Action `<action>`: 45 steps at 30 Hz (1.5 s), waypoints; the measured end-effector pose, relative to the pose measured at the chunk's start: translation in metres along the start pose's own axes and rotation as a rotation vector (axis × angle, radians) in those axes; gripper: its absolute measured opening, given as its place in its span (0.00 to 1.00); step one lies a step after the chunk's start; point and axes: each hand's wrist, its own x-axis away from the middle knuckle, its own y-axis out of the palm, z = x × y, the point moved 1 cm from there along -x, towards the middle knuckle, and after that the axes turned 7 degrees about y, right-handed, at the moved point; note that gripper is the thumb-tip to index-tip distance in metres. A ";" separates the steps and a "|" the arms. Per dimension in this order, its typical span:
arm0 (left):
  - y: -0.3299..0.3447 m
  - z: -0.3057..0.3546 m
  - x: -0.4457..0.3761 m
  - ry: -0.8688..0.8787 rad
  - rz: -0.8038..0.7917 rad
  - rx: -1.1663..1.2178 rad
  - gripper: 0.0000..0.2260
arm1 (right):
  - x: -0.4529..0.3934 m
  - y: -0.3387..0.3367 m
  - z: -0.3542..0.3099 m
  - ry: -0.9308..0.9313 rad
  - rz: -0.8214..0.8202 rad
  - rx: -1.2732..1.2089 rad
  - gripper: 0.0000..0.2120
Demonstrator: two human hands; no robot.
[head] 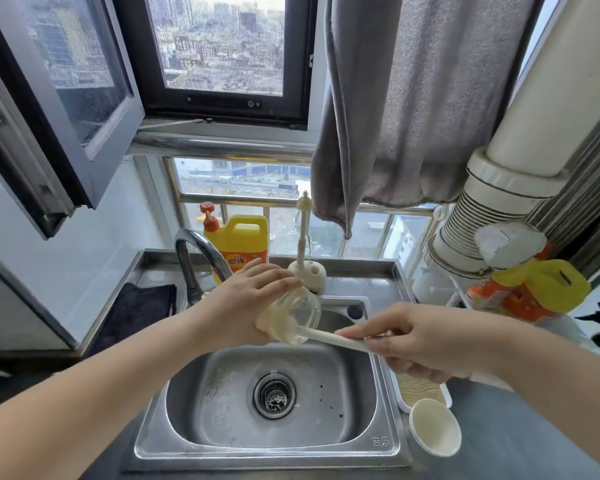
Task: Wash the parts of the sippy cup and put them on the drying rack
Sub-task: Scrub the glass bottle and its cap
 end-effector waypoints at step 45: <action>-0.017 -0.021 -0.026 0.044 0.194 -0.190 0.27 | -0.029 0.003 -0.012 -0.156 -0.144 -0.508 0.15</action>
